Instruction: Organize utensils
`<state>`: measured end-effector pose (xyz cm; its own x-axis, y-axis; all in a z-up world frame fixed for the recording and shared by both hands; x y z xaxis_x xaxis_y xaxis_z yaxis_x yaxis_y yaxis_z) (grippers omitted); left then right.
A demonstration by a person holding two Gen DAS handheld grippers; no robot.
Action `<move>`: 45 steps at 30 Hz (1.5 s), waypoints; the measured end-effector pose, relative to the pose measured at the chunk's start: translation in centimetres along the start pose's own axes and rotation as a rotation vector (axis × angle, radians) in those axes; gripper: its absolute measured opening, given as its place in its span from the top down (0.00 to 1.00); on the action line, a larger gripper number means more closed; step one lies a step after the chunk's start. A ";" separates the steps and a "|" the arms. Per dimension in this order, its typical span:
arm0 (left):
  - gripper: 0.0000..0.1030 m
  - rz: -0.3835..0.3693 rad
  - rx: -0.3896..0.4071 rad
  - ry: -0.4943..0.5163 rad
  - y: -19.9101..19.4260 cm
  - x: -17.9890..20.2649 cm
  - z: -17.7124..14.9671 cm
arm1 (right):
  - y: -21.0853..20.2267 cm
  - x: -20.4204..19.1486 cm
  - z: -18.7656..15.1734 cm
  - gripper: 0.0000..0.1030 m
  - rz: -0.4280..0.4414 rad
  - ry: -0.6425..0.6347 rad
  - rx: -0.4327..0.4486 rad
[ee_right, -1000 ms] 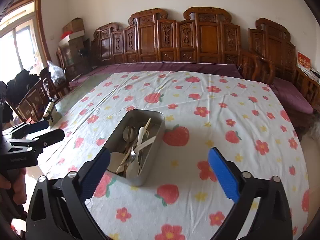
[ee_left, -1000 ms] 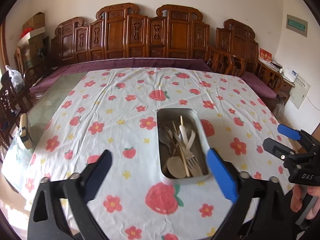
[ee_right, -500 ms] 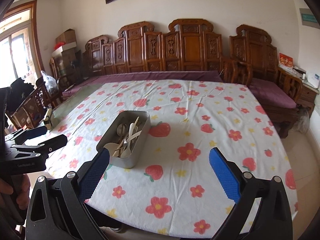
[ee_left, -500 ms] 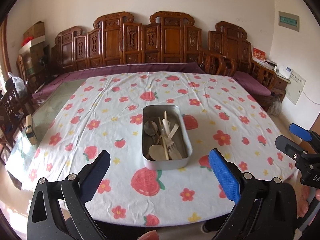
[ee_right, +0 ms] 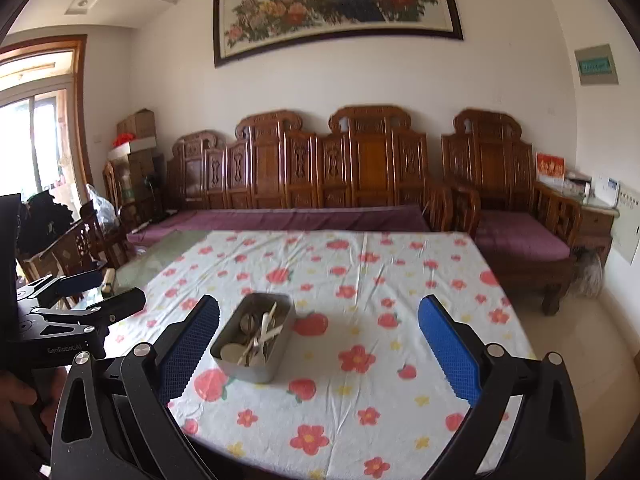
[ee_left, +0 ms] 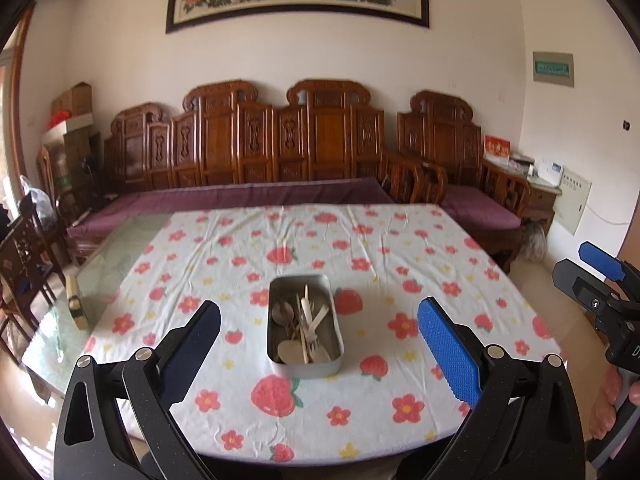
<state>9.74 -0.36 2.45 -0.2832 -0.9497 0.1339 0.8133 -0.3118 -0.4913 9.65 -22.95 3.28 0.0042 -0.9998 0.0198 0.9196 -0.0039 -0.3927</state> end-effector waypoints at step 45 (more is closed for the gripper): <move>0.07 0.023 0.084 0.007 -3.7 0.9 1.5 | -2.0 -0.2 0.6 0.03 -0.014 0.008 0.025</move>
<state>7.23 -0.13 5.65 -0.2673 -0.9565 0.1171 0.8595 -0.2916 -0.4198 8.02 -22.72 4.65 -0.0119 -0.9998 0.0173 0.9293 -0.0175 -0.3690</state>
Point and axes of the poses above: each gripper's, at about its wrist camera, not at the fingertips, and y roughly the way its jaws point, x to its right, z to its top, the point moved 2 cm from there along y, roughly the way its jaws point, and after that the axes turned 15 degrees about -z, right-handed, at the moved point
